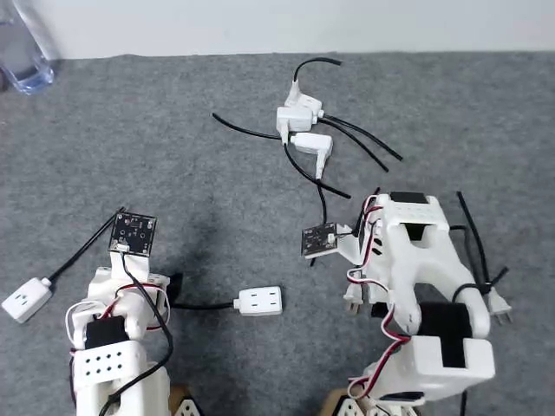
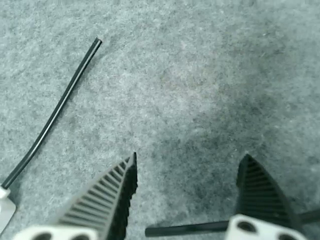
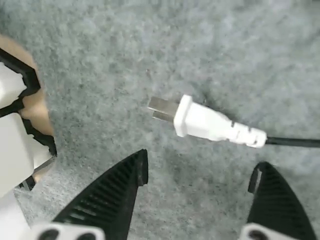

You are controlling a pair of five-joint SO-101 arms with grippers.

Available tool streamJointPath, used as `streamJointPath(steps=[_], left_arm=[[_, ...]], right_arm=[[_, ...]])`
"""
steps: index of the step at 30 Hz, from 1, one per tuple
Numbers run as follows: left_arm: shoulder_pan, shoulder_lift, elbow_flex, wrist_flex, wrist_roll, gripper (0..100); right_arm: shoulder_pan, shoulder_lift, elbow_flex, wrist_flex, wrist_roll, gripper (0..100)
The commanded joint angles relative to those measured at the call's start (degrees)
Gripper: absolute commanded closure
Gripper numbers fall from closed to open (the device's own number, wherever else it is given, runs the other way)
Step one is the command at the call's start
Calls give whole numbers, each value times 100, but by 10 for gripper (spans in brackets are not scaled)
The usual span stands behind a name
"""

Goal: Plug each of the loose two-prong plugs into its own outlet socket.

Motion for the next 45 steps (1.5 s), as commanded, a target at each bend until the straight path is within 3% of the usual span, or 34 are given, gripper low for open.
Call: streamJointPath(steps=[1, 9, 19, 28, 32, 38, 43, 45], left_arm=[[53, -62, -13, -158, 26, 694], [53, -53, -13, -158, 26, 694], [53, -53, -13, -158, 26, 694], [53, -53, -13, -158, 26, 694], [53, -53, -13, -158, 26, 694], [53, -53, -13, -158, 26, 694], [53, -53, -13, -158, 26, 694], [53, -53, -13, -167, 26, 694]], right_arm=[[-523, 171, 0, 215, 35, 682], [-1569, 154, 9, 567, -536, 682], [-1692, 110, -264, 910, -826, 682], [-1727, -1147, -668, 2202, -659, 682], [-1947, -1508, -404, 1912, -475, 682], [-1947, -831, -308, 1024, -448, 682], [-1701, -22, -659, 787, -105, 824], [-1429, 295, -897, 796, 18, 827]])
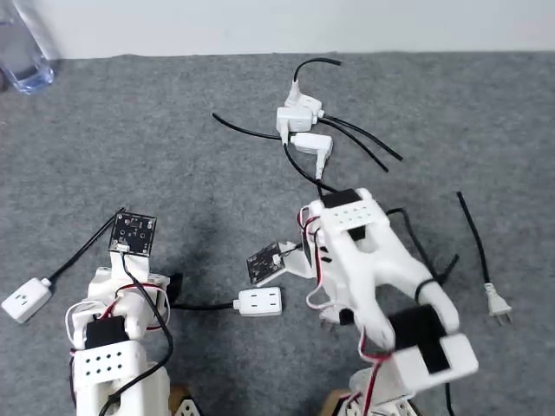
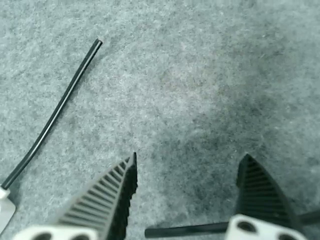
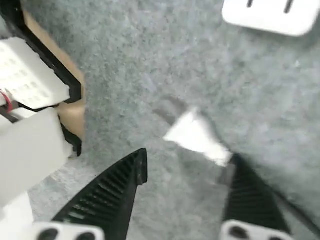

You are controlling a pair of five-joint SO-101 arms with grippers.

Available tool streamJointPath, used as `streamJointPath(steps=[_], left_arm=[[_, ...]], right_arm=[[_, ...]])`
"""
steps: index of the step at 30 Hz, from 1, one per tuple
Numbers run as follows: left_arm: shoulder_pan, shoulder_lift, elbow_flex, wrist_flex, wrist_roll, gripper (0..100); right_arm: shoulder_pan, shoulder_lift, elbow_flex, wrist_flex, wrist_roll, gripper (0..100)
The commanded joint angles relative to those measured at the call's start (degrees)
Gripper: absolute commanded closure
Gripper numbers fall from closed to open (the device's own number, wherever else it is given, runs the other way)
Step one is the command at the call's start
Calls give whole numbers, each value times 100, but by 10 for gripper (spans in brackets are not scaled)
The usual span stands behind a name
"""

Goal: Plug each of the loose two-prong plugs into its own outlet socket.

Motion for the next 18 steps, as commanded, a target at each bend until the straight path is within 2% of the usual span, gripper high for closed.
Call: streamJointPath(steps=[1, 6, 10, 18], left_arm=[[53, -53, -13, -167, 26, 694], [53, -53, -13, -167, 26, 694], [53, -53, -13, -167, 26, 694], [53, -53, -13, -167, 26, 694]], right_arm=[[488, 435, -519, -57, 246, 816], [1086, 1182, -1029, -66, 677, 737], [1262, 1552, -1512, 4, 712, 721], [989, 1657, -1776, 136, 659, 721]])
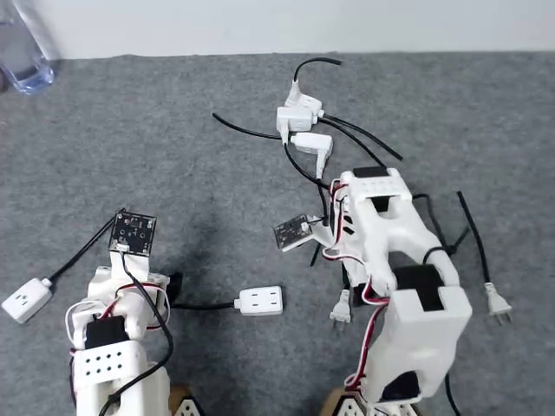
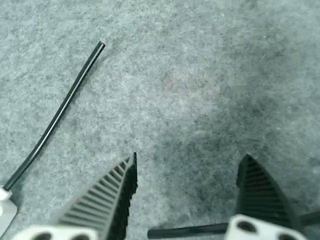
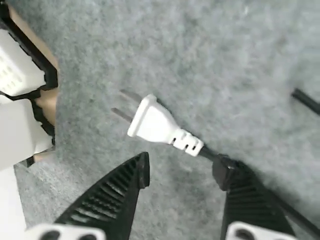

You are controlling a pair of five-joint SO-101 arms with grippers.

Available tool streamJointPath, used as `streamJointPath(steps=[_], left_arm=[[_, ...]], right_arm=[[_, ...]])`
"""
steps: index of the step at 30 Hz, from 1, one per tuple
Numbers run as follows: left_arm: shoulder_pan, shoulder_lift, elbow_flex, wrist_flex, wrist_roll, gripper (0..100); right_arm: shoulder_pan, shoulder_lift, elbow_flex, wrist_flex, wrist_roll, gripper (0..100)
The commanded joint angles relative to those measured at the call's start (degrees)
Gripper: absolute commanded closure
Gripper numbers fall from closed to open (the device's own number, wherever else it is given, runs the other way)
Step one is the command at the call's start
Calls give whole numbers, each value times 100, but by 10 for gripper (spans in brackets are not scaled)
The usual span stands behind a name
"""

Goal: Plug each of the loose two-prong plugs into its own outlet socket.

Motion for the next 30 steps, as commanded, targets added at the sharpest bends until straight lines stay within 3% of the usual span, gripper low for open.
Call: streamJointPath(steps=[1, 5, 10, 15, 18, 22, 27, 30], left_arm=[[53, -53, -13, -132, 26, 694], [53, -53, -13, -132, 26, 694], [44, -53, -13, -132, 26, 694], [44, -53, -13, -132, 26, 694], [44, -53, -13, -132, 26, 694], [44, -53, -13, -132, 26, 694], [44, -53, -13, -132, 26, 694], [44, -53, -13, -132, 26, 694]], right_arm=[[-127, -110, -378, 295, -88, 721], [-426, -664, -510, 840, -176, 721], [-488, -752, 105, 101, -255, 719], [-338, -752, 642, -1200, -1723, 720], [-171, -796, 862, -1279, -2259, 720], [-92, -813, 870, -347, -2382, 720], [-242, -822, 299, 1226, -1881, 720], [-215, -954, -88, 1349, -2048, 720]])
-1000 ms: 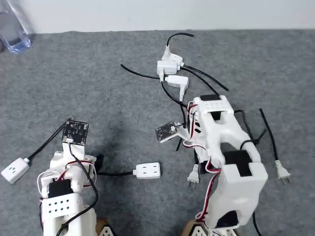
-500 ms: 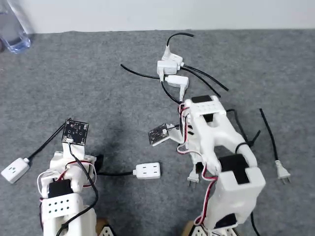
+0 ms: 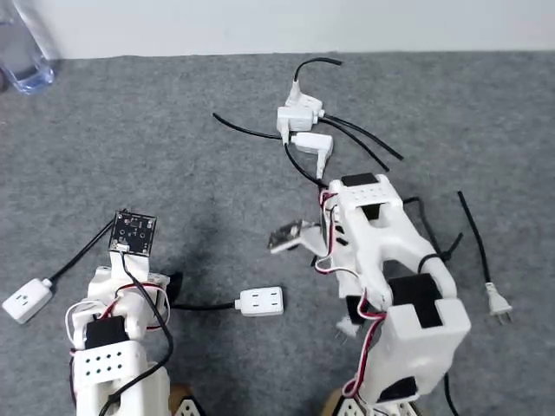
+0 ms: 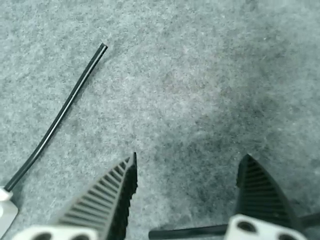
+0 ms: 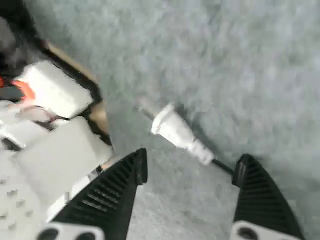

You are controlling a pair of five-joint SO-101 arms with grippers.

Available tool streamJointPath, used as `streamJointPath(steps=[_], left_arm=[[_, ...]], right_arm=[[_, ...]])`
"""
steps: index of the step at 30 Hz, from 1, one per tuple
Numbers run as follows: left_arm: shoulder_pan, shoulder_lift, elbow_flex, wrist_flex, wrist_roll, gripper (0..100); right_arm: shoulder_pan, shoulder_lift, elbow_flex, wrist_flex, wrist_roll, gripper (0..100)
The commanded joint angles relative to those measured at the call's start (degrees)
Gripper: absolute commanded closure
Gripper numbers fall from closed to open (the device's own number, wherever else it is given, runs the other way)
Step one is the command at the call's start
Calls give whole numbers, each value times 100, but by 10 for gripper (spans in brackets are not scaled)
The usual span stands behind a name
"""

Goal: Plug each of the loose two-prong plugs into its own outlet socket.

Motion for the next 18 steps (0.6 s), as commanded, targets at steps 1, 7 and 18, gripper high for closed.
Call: streamJointPath(steps=[1, 7, 18], left_arm=[[44, -53, -13, -132, 26, 694], [44, -53, -13, -132, 26, 694], [44, -53, -13, -132, 26, 694]], right_arm=[[110, -356, -484, 330, -123, 720], [84, -1191, 114, 338, -141, 720], [505, -1464, 1029, -154, 2470, 721]])
